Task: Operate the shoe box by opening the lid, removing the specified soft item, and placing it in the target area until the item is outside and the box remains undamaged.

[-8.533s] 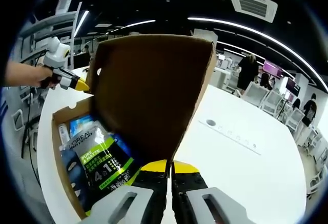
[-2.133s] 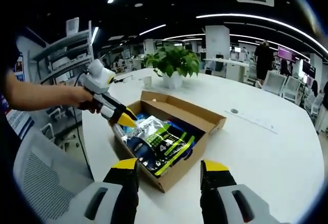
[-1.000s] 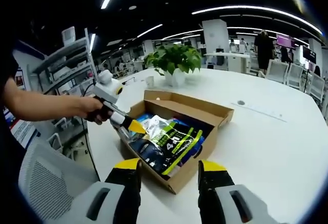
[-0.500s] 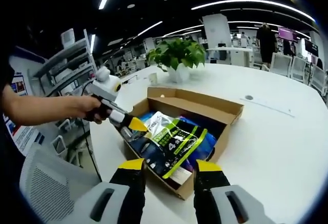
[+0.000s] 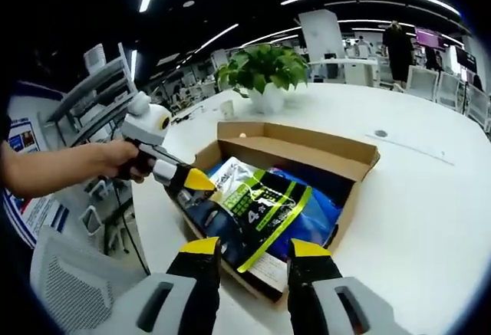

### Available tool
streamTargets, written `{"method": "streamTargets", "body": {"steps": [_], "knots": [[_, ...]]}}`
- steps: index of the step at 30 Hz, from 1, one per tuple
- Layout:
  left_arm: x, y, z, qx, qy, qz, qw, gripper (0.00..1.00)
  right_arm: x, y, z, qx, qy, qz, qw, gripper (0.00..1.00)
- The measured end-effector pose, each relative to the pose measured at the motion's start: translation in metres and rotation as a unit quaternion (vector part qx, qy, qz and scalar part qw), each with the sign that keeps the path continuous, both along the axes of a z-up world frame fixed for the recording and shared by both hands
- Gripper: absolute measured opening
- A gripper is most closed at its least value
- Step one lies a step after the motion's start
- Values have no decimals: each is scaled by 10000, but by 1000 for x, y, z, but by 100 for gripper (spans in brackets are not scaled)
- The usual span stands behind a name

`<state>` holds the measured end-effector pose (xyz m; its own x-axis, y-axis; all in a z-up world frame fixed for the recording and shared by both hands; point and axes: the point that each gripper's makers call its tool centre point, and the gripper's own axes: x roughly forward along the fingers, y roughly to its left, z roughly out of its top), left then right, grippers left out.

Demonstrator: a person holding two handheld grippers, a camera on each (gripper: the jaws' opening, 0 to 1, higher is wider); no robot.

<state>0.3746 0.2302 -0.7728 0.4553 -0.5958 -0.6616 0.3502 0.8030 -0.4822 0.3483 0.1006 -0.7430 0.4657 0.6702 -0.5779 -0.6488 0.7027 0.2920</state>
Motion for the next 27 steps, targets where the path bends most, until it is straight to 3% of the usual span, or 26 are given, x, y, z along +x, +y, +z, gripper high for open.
{"method": "streamTargets", "body": {"steps": [7, 10, 27], "knots": [[1, 0, 1, -16, -24, -12, 10000, 0, 11, 8, -10, -70, 150, -99, 9998, 30], [1, 1, 1, -17, -17, -19, 10000, 0, 10, 10, -17, -81, 371, -110, 9992, 29], [2, 9, -4, -40, -5, 26, 10000, 0, 16, 22, -32, -419, 453, 25, 9981, 29]]}}
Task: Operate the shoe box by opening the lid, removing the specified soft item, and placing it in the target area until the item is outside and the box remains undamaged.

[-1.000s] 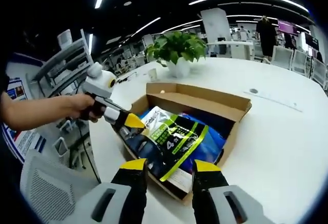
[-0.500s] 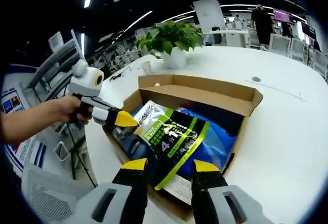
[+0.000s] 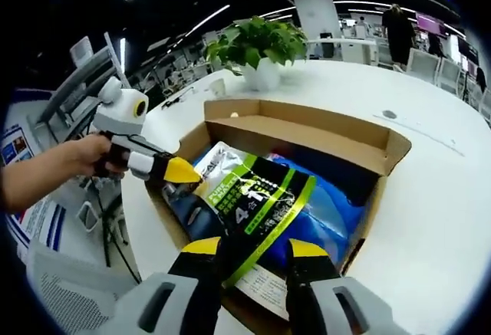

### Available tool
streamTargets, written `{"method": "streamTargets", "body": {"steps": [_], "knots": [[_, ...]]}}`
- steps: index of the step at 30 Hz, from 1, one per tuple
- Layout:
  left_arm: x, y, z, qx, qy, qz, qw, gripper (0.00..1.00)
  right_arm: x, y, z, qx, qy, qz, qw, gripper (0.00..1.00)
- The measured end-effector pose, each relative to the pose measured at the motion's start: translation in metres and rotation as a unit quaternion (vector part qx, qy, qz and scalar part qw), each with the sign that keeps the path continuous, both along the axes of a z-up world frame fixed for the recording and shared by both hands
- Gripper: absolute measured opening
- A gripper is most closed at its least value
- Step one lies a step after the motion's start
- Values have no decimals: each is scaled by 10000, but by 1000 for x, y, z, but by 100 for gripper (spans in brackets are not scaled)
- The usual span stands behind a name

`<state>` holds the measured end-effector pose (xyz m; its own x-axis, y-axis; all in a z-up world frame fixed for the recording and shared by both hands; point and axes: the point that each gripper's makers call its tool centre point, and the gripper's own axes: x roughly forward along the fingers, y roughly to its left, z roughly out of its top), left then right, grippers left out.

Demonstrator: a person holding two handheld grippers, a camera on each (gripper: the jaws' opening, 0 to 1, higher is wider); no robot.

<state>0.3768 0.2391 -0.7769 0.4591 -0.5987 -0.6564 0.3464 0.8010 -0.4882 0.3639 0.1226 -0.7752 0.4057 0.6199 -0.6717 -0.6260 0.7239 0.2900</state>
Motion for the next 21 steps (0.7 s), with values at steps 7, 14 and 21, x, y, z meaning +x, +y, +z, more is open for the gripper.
{"method": "streamTargets", "body": {"steps": [7, 14, 21], "knots": [[0, -1, 1, 6, -10, -31, 10000, 0, -1, 6, -7, 3, 125, 71, 9999, 28], [1, -2, 4, 13, -64, -61, 10000, 0, 1, 9, -1, 223, 174, -46, 9996, 22], [1, -3, 10, -23, -148, 3, 9999, 0, 4, 4, 4, 168, -3, -122, 9998, 6]]}}
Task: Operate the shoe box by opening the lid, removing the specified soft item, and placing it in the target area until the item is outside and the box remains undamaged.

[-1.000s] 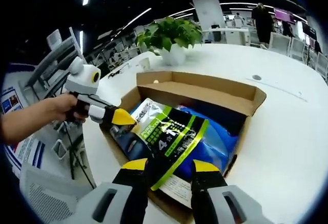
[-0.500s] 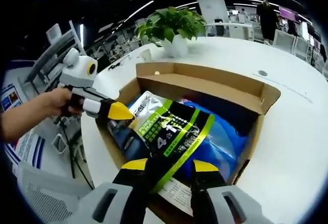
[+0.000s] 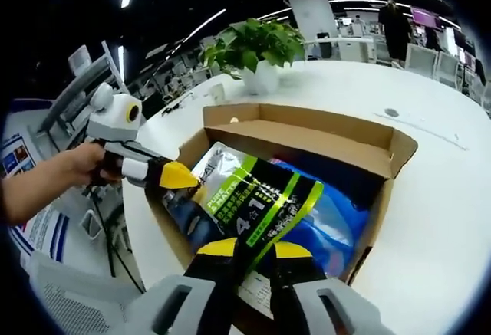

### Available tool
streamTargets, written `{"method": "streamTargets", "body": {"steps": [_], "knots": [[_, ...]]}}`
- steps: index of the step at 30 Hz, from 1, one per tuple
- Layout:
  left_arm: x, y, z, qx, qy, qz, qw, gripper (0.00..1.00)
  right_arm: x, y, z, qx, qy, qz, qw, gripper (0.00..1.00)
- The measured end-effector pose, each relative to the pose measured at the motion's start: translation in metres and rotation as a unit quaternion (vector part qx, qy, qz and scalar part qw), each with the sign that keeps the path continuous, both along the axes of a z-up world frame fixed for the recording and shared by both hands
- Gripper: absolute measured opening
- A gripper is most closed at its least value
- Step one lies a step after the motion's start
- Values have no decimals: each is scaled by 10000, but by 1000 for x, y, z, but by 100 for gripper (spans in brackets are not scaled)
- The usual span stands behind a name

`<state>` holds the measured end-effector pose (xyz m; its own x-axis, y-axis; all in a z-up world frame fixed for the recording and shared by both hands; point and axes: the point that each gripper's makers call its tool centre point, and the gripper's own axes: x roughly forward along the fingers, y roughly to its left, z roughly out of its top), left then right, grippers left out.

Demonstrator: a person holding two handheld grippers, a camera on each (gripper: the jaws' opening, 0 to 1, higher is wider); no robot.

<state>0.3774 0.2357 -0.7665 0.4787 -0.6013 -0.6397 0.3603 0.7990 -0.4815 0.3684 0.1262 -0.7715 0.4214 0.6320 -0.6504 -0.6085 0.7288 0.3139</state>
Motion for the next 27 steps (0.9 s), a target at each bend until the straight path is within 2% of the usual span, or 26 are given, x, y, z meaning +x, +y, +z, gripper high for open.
{"method": "streamTargets", "body": {"steps": [6, 13, 27], "knots": [[0, -2, 8, -31, -105, 54, 9999, 0, 2, -3, 10, 180, 29, -214, 9996, 1], [2, -6, 21, -2, -256, 54, 9997, 0, 8, -8, 25, 415, -32, -420, 9983, 0], [-1, -22, 37, 84, -336, -126, 9993, 0, 9, -25, 46, 568, -18, -506, 9971, 0]]}}
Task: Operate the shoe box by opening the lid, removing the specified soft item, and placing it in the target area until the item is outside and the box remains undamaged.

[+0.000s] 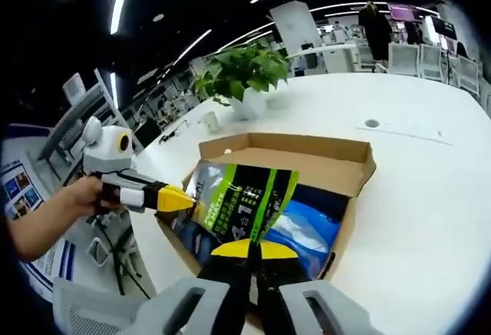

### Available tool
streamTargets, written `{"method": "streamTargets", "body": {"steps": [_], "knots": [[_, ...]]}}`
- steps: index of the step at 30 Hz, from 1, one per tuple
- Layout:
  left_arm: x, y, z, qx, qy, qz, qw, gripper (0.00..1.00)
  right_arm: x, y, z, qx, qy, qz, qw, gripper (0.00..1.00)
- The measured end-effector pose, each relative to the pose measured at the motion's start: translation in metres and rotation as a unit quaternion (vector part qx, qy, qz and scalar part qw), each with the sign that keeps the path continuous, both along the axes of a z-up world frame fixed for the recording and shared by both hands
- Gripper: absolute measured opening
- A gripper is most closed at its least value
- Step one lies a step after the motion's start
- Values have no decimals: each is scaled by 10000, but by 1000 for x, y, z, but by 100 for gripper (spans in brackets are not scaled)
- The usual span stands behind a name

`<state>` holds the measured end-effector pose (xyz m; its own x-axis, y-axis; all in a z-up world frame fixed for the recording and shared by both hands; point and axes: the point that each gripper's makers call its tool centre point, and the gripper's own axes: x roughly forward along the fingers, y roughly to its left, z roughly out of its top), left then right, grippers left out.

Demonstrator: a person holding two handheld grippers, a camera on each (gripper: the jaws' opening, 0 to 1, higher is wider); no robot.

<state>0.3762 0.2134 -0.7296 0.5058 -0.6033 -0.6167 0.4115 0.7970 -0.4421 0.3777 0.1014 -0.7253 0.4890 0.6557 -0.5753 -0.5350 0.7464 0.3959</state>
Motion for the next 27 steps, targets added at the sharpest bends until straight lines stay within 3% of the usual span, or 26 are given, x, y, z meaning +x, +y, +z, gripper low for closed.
{"method": "streamTargets", "body": {"steps": [13, 27], "knots": [[-1, -24, 14, -9, -40, -88, 10000, 0, 0, -24, 16, 45, -38, -101, 9999, 0], [-1, -65, 24, 66, -11, -373, 9993, 0, 2, -65, 23, 52, 0, -362, 9993, 0]]}}
